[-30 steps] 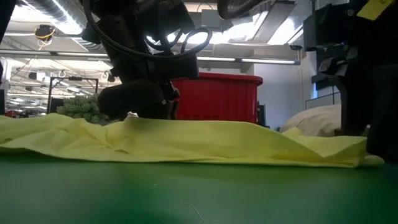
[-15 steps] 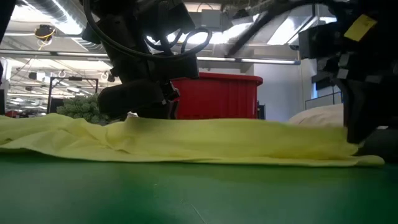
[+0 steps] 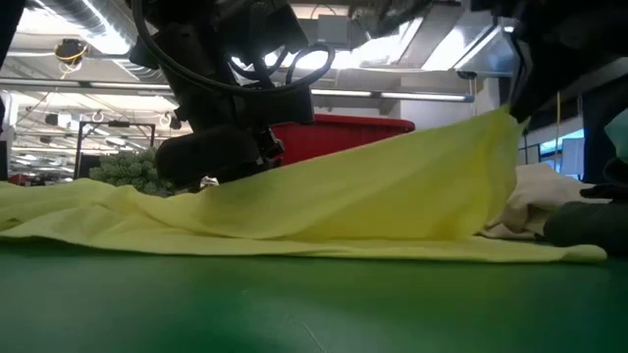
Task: Fold Laundry from Bin
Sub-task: Fold the yellow shirt
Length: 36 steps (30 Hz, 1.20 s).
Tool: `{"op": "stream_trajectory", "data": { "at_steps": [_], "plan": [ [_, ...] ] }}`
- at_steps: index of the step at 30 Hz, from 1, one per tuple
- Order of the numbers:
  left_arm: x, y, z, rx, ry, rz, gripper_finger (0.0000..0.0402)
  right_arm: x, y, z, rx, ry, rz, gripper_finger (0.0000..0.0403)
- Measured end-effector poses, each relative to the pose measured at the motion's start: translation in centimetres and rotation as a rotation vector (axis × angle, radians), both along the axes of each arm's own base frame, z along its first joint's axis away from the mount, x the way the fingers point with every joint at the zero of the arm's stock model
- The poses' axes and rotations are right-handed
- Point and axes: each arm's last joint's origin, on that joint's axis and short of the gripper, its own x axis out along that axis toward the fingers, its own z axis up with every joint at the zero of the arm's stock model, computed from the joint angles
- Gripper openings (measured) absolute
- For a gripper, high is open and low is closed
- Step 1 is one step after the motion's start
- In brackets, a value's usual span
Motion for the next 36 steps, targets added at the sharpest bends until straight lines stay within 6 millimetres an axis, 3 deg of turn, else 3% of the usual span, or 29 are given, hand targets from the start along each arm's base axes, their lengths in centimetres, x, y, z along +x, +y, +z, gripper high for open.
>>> {"op": "stream_trajectory", "data": {
  "at_steps": [5,10,14,22,29,33,36],
  "plan": [
    [0.0,0.0,0.0,0.0,0.0,0.0,0.0108,0.4,0.4,0.1,0.057,0.019,0.059,0.0001],
    [0.0,0.0,0.0,0.0,0.0,0.0,0.0108,0.4,1.0,-2.1,0.238,0.107,0.117,0.0001],
    [0.0,0.0,0.0,0.0,0.001,0.0,0.0108,-0.4,0.7,-3.7,0.264,0.17,0.091,0.0001],
    [0.0,0.0,0.0,0.002,0.0,-0.001,0.0108,-0.2,1.2,-5.3,0.437,0.171,0.099,0.0023],
    [0.8,-0.1,1.0,0.033,-0.005,-0.031,0.0108,-0.1,1.4,-3.5,0.437,0.22,0.089,0.0097],
    [1.8,-0.4,2.5,0.065,-0.034,-0.055,0.0108,-0.1,0.9,-1.3,0.288,0.199,0.097,0.0128],
    [2.3,-0.5,3.6,0.087,-0.021,-0.064,0.0108,-0.3,0.0,0.4,0.149,0.046,0.128,0.0133]
  ]
}}
